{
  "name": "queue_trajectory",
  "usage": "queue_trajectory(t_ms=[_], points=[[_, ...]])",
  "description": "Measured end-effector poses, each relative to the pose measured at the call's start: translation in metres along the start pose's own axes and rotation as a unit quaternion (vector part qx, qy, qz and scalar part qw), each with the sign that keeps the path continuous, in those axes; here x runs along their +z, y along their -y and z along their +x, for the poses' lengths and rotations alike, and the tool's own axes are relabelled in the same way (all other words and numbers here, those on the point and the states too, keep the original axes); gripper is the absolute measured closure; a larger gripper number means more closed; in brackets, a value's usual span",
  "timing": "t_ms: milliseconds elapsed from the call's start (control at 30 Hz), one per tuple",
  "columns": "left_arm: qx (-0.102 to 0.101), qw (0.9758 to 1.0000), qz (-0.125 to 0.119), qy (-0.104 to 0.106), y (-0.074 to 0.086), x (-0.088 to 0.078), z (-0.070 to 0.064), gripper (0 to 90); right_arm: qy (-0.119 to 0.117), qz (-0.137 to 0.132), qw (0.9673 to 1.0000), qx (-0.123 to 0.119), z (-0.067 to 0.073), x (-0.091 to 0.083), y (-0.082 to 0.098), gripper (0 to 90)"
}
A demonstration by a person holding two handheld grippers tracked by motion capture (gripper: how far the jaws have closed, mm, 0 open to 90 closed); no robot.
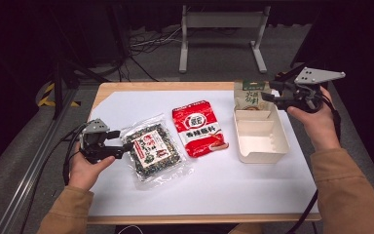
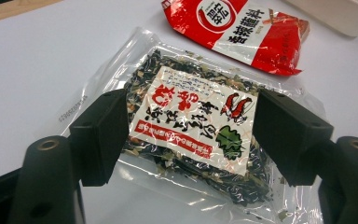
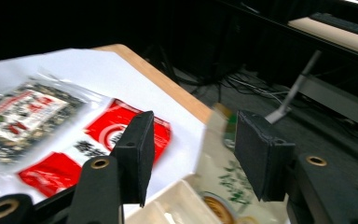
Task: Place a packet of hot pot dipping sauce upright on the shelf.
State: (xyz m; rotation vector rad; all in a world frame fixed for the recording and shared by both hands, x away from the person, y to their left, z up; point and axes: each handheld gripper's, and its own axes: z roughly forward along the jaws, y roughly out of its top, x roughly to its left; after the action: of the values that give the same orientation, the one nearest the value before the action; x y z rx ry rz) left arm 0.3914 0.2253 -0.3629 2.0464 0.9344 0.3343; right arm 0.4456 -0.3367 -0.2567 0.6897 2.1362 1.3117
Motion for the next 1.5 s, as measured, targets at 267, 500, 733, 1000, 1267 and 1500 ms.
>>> queue_trajectory(t_ms=[267, 500, 733, 1000, 1267, 1500], points=[[-0.007, 0.9999, 0.007, 0.004, -0.006, 0.001, 0.007, 27.0, -0.053, -0.019, 0.9983, 0.014, 0.038, 0.001, 0.005, 55.4], [-0.013, 0.9996, 0.013, -0.022, -0.004, -0.001, 0.014, 27.7, -0.079, -0.016, 0.9963, 0.032, 0.067, 0.004, 0.012, 53.7], [-0.037, 0.9978, 0.014, -0.054, 0.001, -0.002, 0.024, 27.2, -0.116, -0.036, 0.9920, 0.036, 0.087, 0.009, 0.023, 51.1], [-0.045, 0.9983, -0.031, -0.020, -0.008, 0.003, 0.027, 27.0, -0.133, -0.027, 0.9905, 0.023, 0.100, 0.015, 0.027, 48.2], [-0.014, 0.9995, -0.011, -0.025, -0.046, 0.038, 0.016, 26.9, -0.133, -0.019, 0.9907, 0.017, 0.107, 0.020, 0.032, 47.0], [-0.028, 0.9994, -0.011, -0.016, -0.071, 0.073, 0.019, 26.7, -0.133, -0.017, 0.9908, 0.021, 0.107, 0.019, 0.039, 47.0]])
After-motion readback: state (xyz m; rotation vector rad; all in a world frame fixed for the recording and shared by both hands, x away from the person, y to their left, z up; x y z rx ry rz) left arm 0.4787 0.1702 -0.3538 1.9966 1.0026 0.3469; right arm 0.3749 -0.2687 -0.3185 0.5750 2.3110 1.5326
